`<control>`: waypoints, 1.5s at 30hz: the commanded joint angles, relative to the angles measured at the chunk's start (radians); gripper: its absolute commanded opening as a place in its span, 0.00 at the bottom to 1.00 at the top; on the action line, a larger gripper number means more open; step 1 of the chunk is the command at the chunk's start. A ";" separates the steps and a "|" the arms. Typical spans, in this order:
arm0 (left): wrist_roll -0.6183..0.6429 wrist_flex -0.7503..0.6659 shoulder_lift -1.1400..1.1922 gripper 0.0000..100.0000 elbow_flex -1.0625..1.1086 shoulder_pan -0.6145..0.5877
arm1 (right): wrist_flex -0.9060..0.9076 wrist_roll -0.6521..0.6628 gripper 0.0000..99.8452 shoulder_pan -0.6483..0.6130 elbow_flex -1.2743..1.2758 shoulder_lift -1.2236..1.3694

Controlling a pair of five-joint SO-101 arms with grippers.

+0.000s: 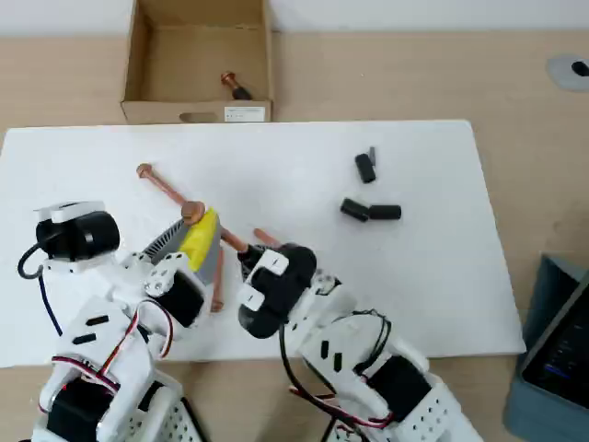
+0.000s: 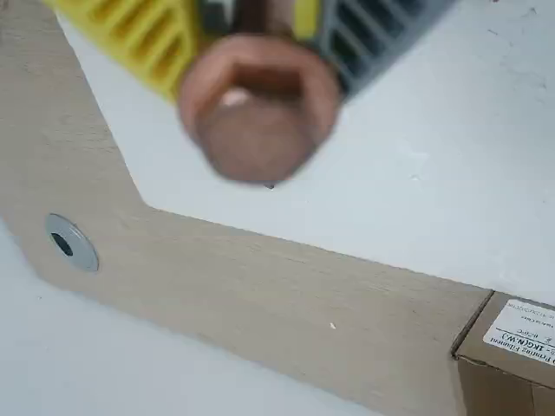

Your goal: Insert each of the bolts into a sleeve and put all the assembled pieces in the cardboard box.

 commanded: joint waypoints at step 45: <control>-0.170 0.080 -0.005 0.19 0.087 0.137 | -0.069 0.061 0.01 0.010 -0.005 -0.124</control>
